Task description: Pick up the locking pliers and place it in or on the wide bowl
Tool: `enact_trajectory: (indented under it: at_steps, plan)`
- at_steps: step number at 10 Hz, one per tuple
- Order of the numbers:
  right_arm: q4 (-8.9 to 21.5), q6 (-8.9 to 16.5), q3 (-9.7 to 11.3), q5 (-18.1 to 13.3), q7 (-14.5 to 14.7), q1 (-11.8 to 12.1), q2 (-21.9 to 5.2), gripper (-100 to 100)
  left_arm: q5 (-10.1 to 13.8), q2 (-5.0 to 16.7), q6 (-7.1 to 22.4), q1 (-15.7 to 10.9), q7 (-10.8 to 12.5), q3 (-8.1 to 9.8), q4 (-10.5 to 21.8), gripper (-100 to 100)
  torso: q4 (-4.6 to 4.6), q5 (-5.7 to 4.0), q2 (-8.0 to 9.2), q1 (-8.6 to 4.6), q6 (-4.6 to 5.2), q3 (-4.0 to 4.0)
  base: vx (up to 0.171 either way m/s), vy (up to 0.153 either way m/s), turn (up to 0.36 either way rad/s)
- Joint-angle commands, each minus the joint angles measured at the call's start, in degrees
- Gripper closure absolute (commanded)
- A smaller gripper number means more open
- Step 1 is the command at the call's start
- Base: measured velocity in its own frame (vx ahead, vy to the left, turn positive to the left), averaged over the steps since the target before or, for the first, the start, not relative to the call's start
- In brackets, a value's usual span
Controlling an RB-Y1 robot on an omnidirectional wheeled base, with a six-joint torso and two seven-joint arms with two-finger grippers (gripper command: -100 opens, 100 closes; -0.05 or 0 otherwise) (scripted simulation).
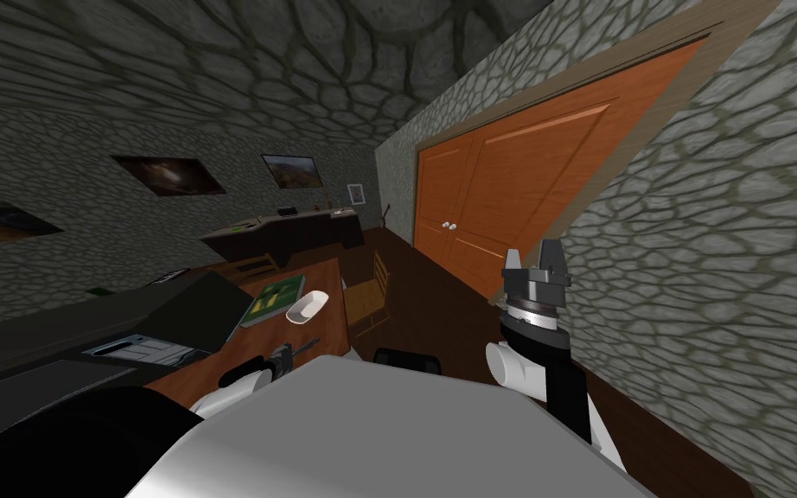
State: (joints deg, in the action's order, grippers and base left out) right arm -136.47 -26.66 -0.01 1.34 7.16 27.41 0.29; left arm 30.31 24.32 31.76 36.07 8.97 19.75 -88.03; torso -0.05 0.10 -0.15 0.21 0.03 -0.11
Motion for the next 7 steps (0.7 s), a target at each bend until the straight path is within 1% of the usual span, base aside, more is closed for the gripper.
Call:
enact_trajectory:
  at_steps: [1, 2, 3, 5, 6, 7]
  plan:
    - [0.0, 0.0, 0.0, 0.0, 0.0, 0.0, 0.0, 0, -0.3, 1.4, 0.4, -0.1, 0.5, 2.08, -1.9, -100, 0.00, 0.00, 0.00, 0.00, 0.00, 0.00, 0.030, -0.038, 0.131]
    - [0.0, 0.0, 0.0, 0.0, 0.0, 0.0, 0.0, 0, -0.5, 1.6, 0.8, 0.1, 0.7, 2.66, -2.3, -100, -0.02, -0.03, -0.10, -0.12, -0.02, -0.05, 0.063, -0.062, 0.177]
    - [0.0, 0.0, 0.0, 0.0, 0.0, 0.0, 0.0, 0, -0.7, 2.1, 1.7, 0.6, 1.2, 3.81, -3.2, -100, -0.04, -0.06, -0.20, -0.22, -0.03, -0.11, 0.081, -0.077, 0.221]
    - [0.0, 0.0, 0.0, 0.0, 0.0, 0.0, 0.0, 0, -1.3, 2.6, 4.4, 2.1, 2.4, 5.89, -4.8, -100, -0.08, -0.07, -0.38, -0.32, -0.03, -0.21, 0.122, -0.095, 0.233]
    - [0.0, 0.0, 0.0, 0.0, 0.0, 0.0, 0.0, 0, -1.4, 2.7, 5.1, 2.5, 2.7, 6.35, -5.2, -100, -0.11, -0.09, -0.48, -0.40, -0.04, -0.27, 0.116, -0.108, 0.189]
    - [0.0, 0.0, 0.0, 0.0, 0.0, 0.0, 0.0, 0, -1.7, 2.9, 6.5, 3.4, 3.3, 7.22, -5.8, -100, -0.11, -0.09, -0.46, -0.41, -0.01, -0.27, 0.095, -0.083, 0.203]
